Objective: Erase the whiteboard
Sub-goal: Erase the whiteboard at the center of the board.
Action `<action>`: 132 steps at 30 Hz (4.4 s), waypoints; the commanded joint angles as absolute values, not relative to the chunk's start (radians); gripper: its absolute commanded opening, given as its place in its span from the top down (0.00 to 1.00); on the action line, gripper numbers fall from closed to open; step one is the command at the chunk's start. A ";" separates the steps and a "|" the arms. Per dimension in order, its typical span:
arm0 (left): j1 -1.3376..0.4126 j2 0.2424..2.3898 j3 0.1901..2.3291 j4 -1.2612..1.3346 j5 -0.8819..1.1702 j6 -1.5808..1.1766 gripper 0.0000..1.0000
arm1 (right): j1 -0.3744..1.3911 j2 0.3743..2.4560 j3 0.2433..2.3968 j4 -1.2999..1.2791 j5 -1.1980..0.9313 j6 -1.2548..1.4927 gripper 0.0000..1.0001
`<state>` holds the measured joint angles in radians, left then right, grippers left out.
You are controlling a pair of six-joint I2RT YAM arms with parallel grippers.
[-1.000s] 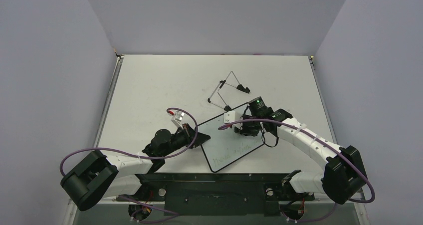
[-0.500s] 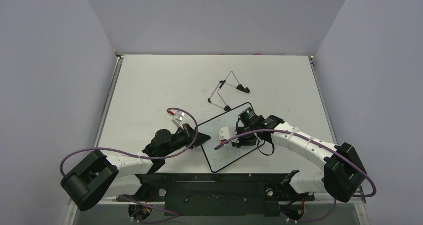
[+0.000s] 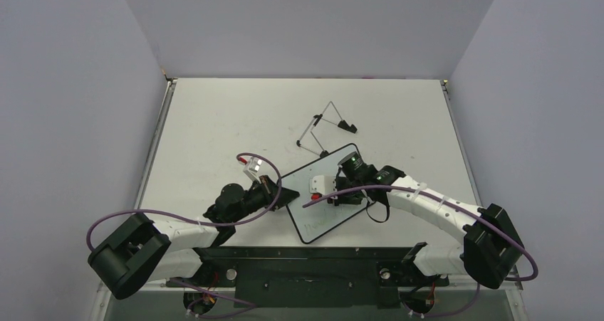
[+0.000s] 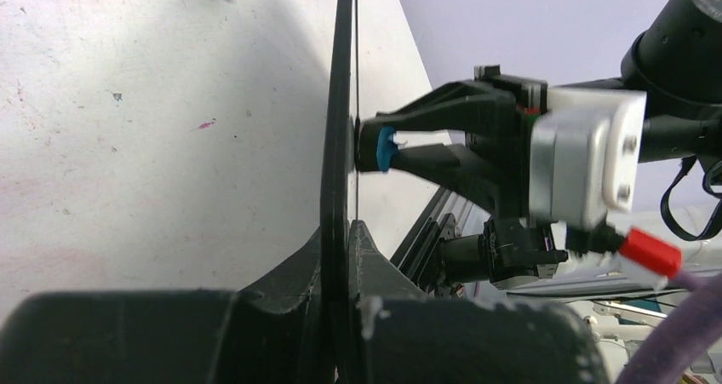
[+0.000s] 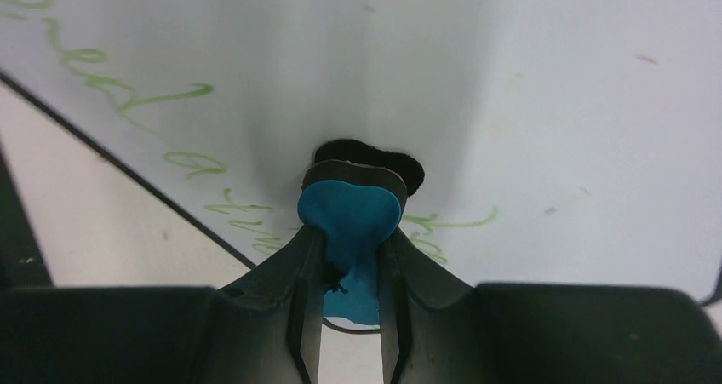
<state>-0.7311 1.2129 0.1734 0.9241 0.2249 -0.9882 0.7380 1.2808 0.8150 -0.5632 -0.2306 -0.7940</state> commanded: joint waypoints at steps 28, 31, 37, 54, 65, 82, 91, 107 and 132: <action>-0.735 1.247 0.223 1.116 0.295 -1.022 1.00 | 0.792 1.298 0.869 -0.670 -0.428 -0.847 1.00; -0.735 1.247 0.223 1.115 0.294 -1.023 1.00 | 0.778 1.302 0.865 -0.609 -0.340 -0.781 1.00; -0.736 1.257 0.223 1.121 0.309 -1.023 1.00 | 0.627 1.280 0.860 -0.450 -0.188 -0.603 1.00; -0.735 1.223 0.225 1.088 0.320 -1.004 1.00 | 0.670 1.300 0.873 -0.555 -0.320 -0.699 1.00; -0.732 1.221 0.227 1.062 0.332 -0.988 1.00 | 0.571 1.208 0.895 -0.688 -0.610 -0.780 1.00; -0.728 1.241 0.236 1.078 0.353 -0.999 1.00 | 0.632 1.289 0.870 -0.432 -0.170 -0.582 1.00; -0.728 1.240 0.237 1.083 0.360 -1.002 1.00 | 0.595 1.304 0.875 -0.477 -0.211 -0.596 1.00; -0.728 1.212 0.237 1.044 0.353 -0.985 1.00 | 0.570 1.325 0.901 -0.522 -0.213 -0.602 1.00; -0.726 1.217 0.242 1.048 0.384 -0.977 1.00 | 0.552 1.311 0.885 -0.555 -0.237 -0.651 1.00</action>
